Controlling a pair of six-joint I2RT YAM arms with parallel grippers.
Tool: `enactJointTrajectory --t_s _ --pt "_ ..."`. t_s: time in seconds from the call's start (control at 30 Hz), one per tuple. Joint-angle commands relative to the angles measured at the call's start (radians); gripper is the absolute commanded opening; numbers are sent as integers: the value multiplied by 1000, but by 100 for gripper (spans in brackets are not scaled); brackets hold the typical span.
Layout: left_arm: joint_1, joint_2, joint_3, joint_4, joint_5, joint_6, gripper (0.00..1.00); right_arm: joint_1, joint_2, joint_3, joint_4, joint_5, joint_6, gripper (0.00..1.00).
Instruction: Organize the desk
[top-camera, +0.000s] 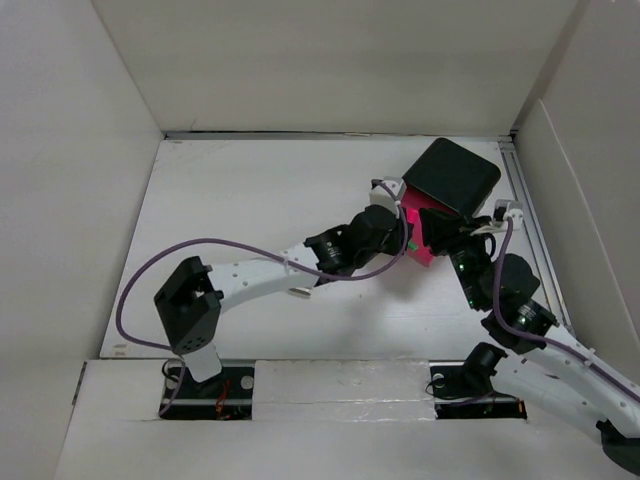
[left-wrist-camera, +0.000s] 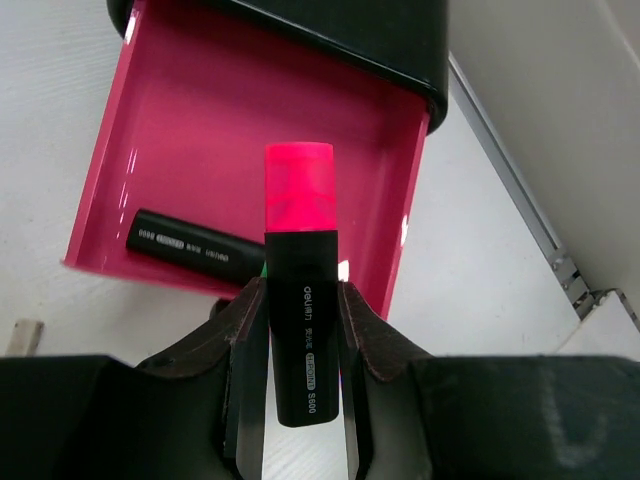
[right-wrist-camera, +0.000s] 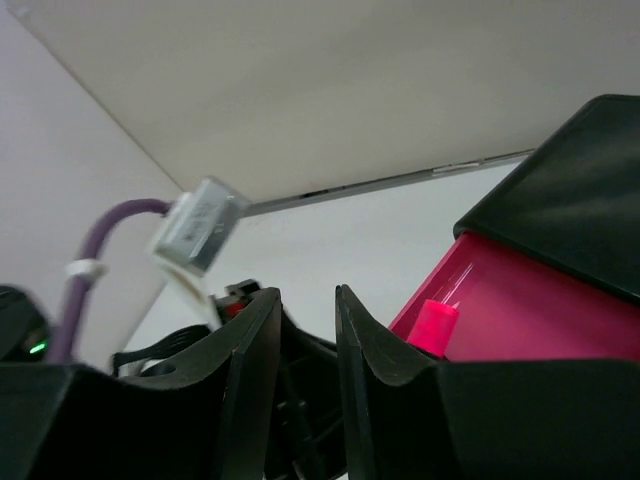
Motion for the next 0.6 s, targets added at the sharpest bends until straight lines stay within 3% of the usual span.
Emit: enactJointTrajectory --t_s 0.0,0.23,0.57 --pt "39 49 113 -25 113 38 0 -7 -31 -12 33 23 -7 34" --pt "69 244 376 -198 186 67 0 -7 -30 -12 33 17 -4 34" --pt "100 319 450 -272 239 58 0 -7 -34 -12 32 23 -7 34"
